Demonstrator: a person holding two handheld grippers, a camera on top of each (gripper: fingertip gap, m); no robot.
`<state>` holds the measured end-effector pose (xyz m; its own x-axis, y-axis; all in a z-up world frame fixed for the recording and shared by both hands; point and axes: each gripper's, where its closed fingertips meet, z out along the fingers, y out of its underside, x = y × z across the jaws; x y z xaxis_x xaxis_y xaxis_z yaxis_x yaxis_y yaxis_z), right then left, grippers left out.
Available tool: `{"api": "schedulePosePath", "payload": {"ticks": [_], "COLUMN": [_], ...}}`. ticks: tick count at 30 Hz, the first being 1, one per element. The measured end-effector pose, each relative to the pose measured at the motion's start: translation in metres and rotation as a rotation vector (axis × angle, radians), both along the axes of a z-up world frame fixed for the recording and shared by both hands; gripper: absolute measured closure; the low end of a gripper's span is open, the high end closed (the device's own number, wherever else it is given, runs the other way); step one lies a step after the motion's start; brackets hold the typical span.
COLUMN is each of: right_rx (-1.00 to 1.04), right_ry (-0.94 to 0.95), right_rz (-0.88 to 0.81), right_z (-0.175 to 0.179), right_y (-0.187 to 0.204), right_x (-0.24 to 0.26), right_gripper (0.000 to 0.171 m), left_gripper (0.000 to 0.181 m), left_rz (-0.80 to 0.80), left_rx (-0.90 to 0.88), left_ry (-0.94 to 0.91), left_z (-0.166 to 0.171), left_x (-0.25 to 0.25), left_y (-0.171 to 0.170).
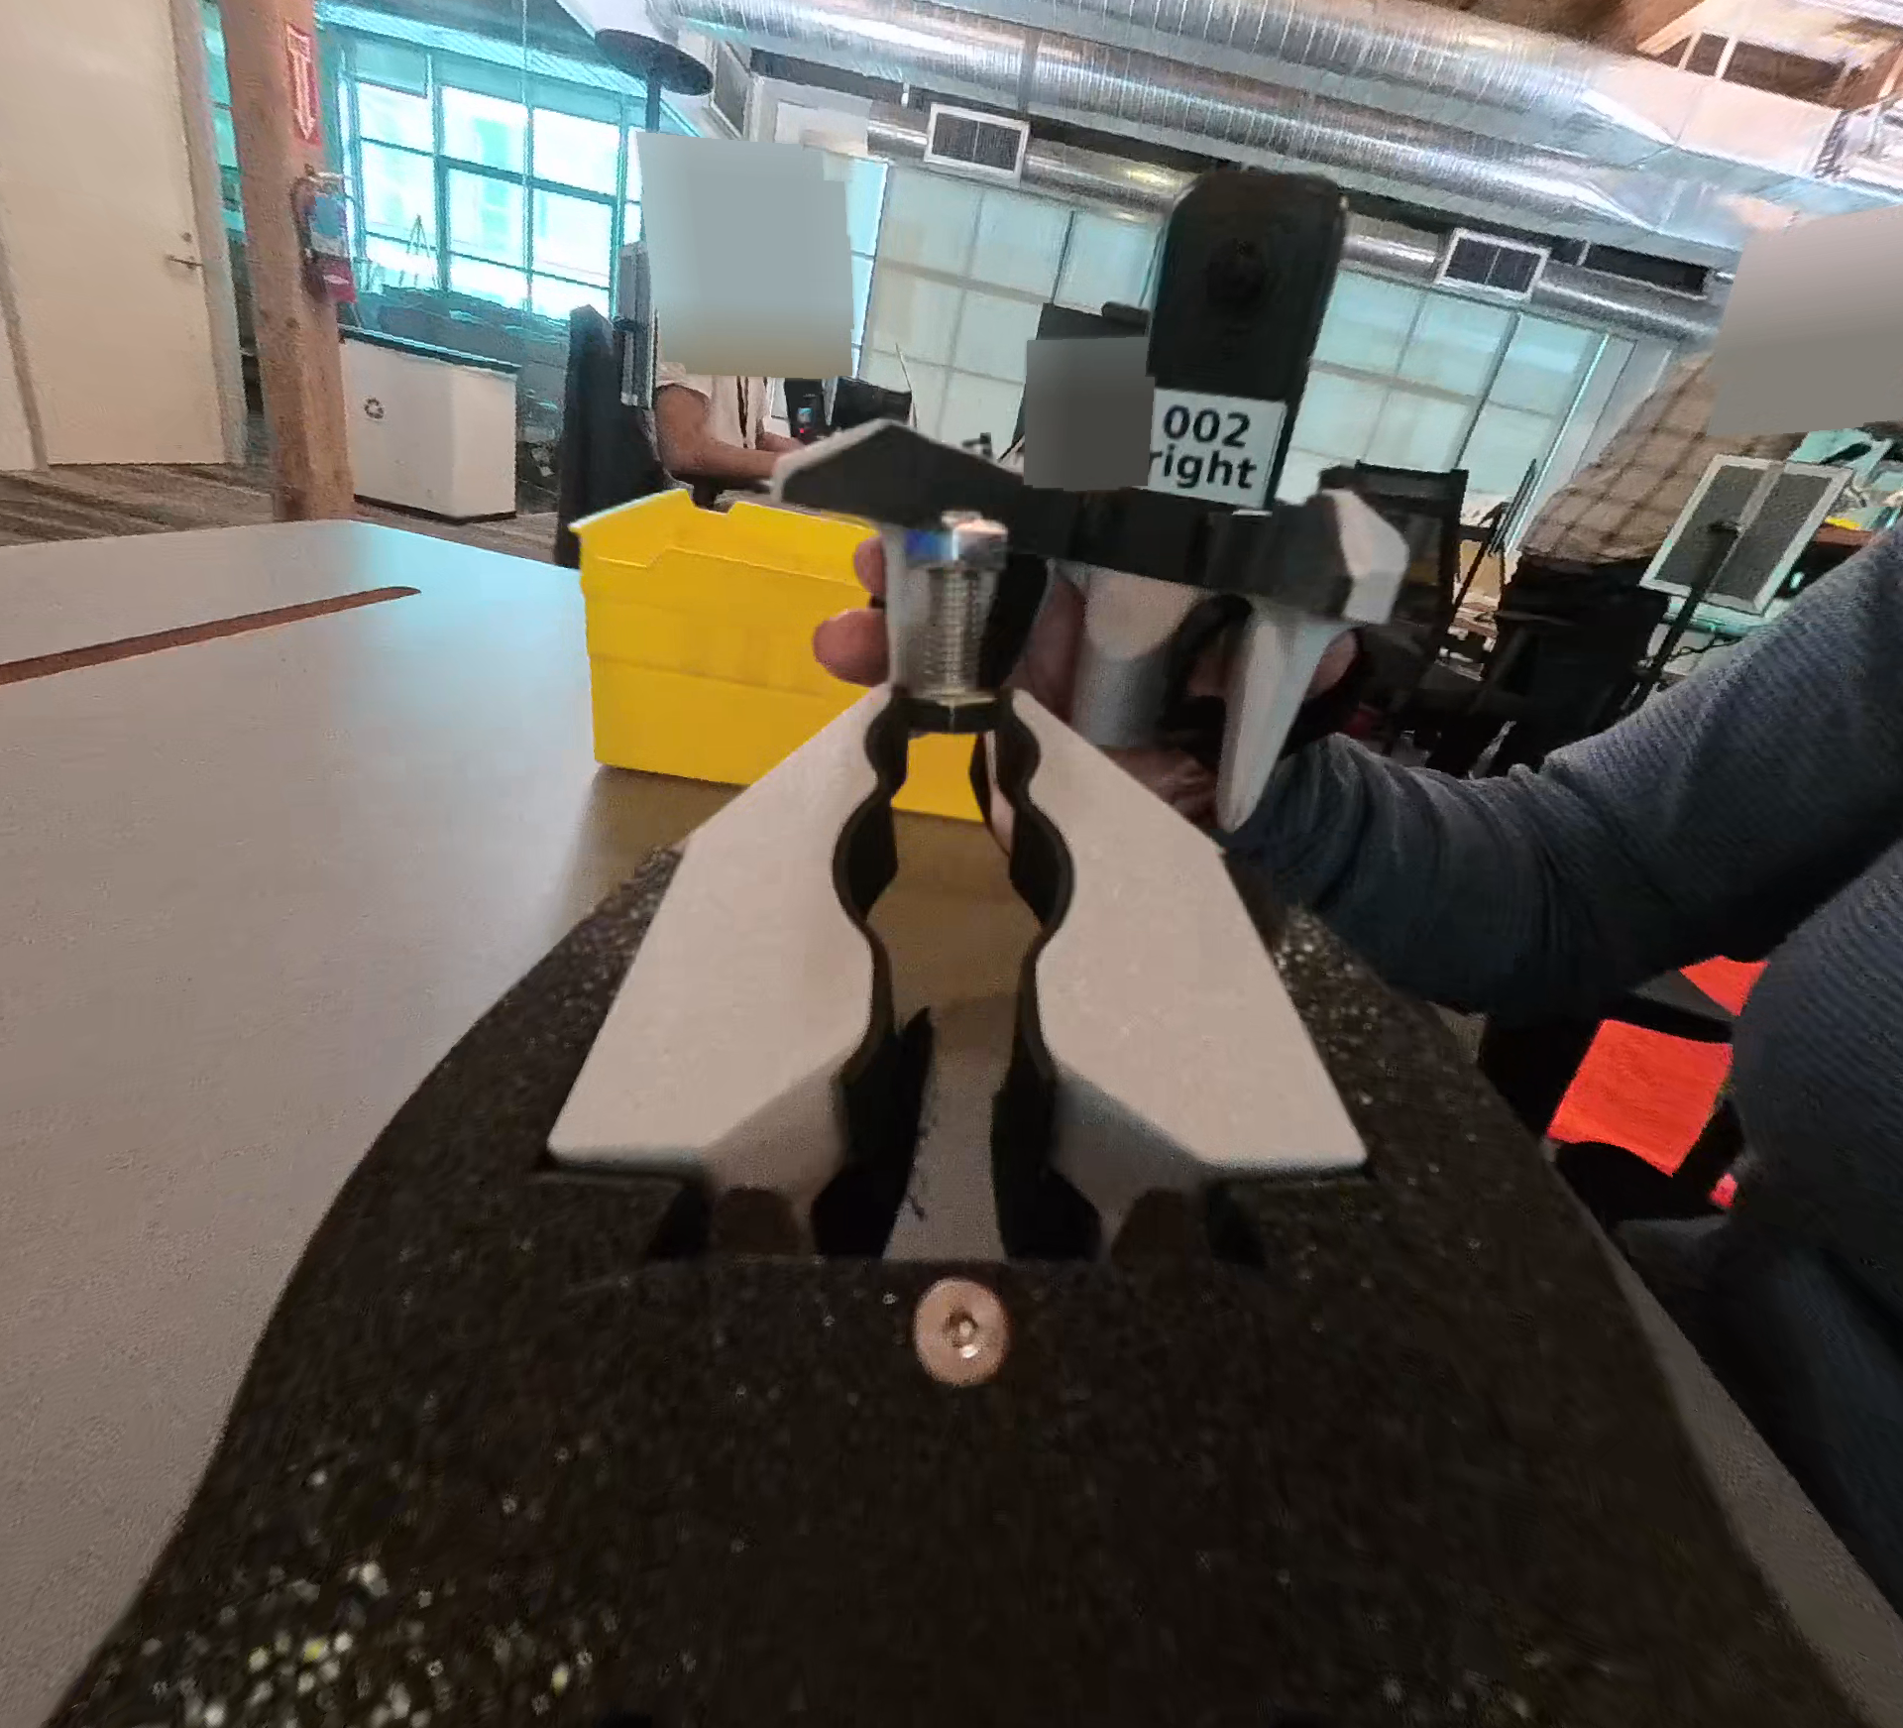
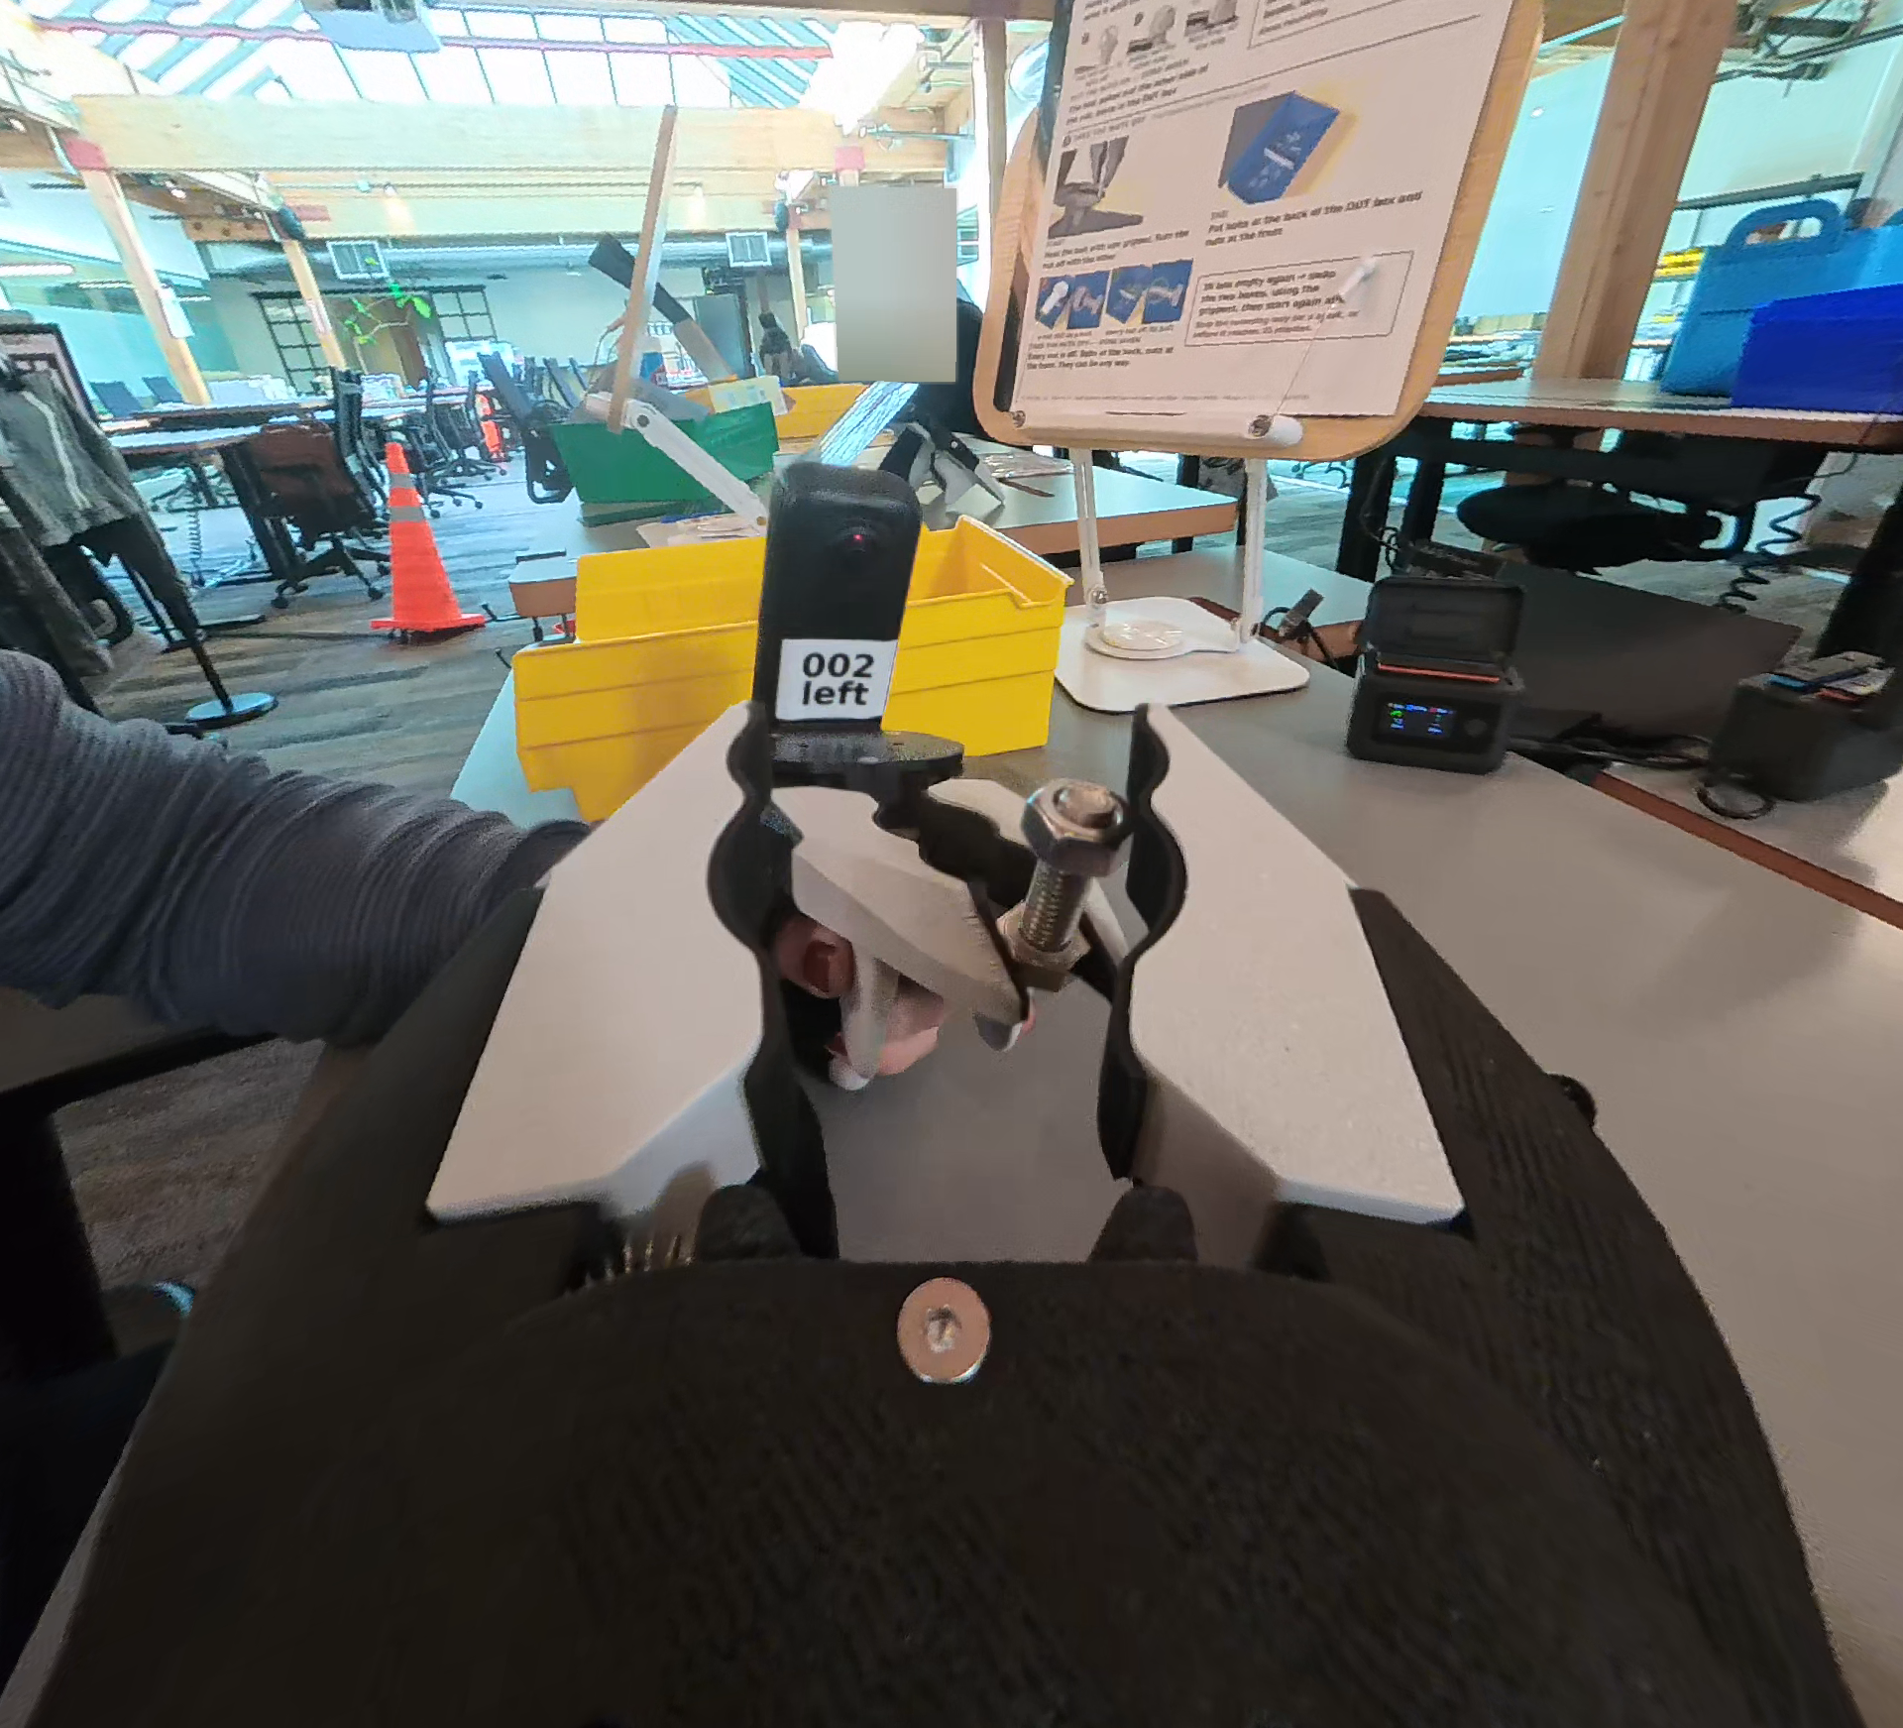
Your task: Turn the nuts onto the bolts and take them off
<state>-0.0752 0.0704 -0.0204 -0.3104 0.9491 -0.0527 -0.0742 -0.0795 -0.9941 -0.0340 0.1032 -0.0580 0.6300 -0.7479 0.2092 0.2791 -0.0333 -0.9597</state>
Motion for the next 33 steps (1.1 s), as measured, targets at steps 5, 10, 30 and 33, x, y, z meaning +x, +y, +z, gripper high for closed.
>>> {"api": "schedulePosePath", "payload": {"ticks": [5, 10, 30, 33], "right_rx": [-0.011, -0.017, -0.011, -0.022], "right_ry": [0.017, -0.017, 0.005, -0.011], "right_rz": [-0.027, -0.027, 0.01, -0.021], "right_z": [0.005, -0.003, 0.002, 0.001], "right_y": [0.009, 0.008, 0.002, 0.009], "right_x": [0.004, -0.001, 0.002, 0.002], "right_gripper": [0.106, 0.103, 0.104, 0.11], "left_gripper": [0.167, 0.167, 0.167, 0.167], "left_rz": [0.121, 0.004, 0.085, 0.08], "left_rx": [0.004, 0.017, 0.057, 0.063], "left_ry": [-0.104, -0.006, -0.055, -0.132], "left_z": [0.009, 0.003, 0.013, 0.019], "left_x": [-0.032, -0.006, -0.025, -0.034], "left_y": [0.007, -0.001, 0.0, -0.002]}}
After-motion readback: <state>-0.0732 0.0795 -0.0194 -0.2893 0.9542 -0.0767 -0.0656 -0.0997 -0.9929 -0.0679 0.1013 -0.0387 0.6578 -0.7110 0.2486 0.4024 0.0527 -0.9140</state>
